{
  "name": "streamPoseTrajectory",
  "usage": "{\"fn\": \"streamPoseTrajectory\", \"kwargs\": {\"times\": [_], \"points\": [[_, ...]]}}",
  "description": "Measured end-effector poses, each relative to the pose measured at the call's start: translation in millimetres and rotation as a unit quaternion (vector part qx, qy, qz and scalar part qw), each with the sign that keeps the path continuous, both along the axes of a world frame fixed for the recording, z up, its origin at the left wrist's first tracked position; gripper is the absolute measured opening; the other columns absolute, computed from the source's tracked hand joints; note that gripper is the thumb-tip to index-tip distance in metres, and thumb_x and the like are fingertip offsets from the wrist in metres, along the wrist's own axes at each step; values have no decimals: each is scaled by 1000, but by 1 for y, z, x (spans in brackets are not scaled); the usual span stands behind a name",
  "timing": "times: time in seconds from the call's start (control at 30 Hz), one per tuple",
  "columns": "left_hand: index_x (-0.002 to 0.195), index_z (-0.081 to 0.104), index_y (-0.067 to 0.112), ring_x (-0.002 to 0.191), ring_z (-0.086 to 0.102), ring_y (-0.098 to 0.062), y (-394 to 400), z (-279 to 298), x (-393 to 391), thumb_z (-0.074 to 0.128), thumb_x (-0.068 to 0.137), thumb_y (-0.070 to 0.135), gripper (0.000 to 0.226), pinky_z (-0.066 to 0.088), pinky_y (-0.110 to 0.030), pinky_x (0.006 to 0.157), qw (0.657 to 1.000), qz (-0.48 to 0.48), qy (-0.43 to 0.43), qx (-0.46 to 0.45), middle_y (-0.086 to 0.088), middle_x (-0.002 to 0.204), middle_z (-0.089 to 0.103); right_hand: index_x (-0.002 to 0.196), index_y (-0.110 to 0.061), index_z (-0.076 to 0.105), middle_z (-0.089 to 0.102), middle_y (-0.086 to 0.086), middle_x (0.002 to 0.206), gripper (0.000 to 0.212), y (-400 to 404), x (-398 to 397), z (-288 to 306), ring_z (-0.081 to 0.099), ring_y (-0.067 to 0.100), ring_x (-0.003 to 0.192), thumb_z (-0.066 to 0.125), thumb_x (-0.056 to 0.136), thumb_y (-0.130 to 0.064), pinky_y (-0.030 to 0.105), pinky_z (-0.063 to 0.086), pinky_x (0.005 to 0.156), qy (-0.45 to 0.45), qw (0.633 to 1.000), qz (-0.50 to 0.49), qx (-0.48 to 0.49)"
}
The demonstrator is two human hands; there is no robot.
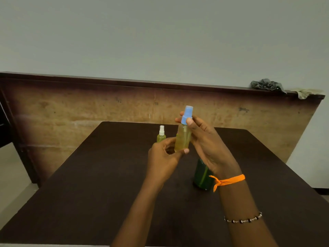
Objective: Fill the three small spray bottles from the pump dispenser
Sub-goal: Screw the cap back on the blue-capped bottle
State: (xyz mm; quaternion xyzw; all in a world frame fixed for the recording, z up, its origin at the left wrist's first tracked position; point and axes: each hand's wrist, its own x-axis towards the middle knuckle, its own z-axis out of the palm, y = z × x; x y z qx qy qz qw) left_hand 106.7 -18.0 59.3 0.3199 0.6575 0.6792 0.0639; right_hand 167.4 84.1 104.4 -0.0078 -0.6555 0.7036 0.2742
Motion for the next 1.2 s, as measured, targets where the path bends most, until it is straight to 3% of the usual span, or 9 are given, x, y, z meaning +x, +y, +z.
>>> {"fn": "streamPoseTrajectory", "kwargs": {"times": [0.2, 0.3, 0.4, 0.57, 0.77, 0.9, 1.2], "points": [[102, 69, 20, 88, 67, -4, -7, -14, -19, 78, 70, 10, 35, 55, -26, 81, 999, 34, 2, -17, 6, 93, 72, 111, -22, 57, 65, 4, 108, 35, -9, -17, -35, 61, 17, 105, 59, 86, 2, 34, 51, 84, -49, 997, -14, 59], [109, 65, 17, 91, 66, -5, -10, -31, -42, 78, 69, 6, 43, 54, -27, 83, 998, 51, -8, -36, 4, 103, 70, 111, -19, 58, 66, 8, 109, 34, -10, -42, -54, 62, 17, 103, 61, 85, 3, 27, 54, 79, -63, 996, -45, 53], [123, 55, 14, 96, 59, -3, -15, -47, -70, 75, 73, 4, 55, 47, -12, 80, 995, 52, -27, -86, 7, 114, 61, 108, -18, 58, 67, 5, 102, 34, -10, -78, -81, 63, 16, 98, 63, 83, 5, 21, 53, 74, -87, 993, -75, 36], [124, 55, 15, 107, 54, -9, -26, -72, -116, 63, 84, 3, 42, 44, -23, 90, 983, 81, -63, -151, 0, 127, 58, 110, -10, 59, 65, 6, 99, 37, 2, -151, -132, 63, 24, 99, 70, 77, 2, 36, 52, 86, -172, 969, -163, 65], [117, 60, 20, 111, 54, -9, -31, -89, -147, 51, 90, 0, 35, 41, -21, 89, 978, 96, -78, -167, 2, 124, 58, 109, -2, 59, 62, 5, 93, 35, 1, -212, -160, 60, 19, 88, 72, 76, -1, 27, 47, 78, -180, 949, -212, 149], [118, 59, 21, 112, 53, -8, -30, -97, -161, 51, 91, 2, 34, 40, -21, 90, 974, 109, -95, -173, 3, 125, 58, 106, -2, 59, 65, 9, 95, 33, 4, -239, -166, 61, 25, 91, 71, 76, -1, 33, 47, 80, -172, 942, -224, 180], [120, 58, 19, 101, 50, 1, -26, -102, -172, 48, 92, 1, 34, 37, -9, 77, 974, 123, -113, -152, 7, 123, 58, 109, -4, 59, 67, 11, 100, 35, 6, -263, -170, 62, 24, 95, 72, 77, -2, 28, 46, 79, -173, 925, -269, 205]]}}
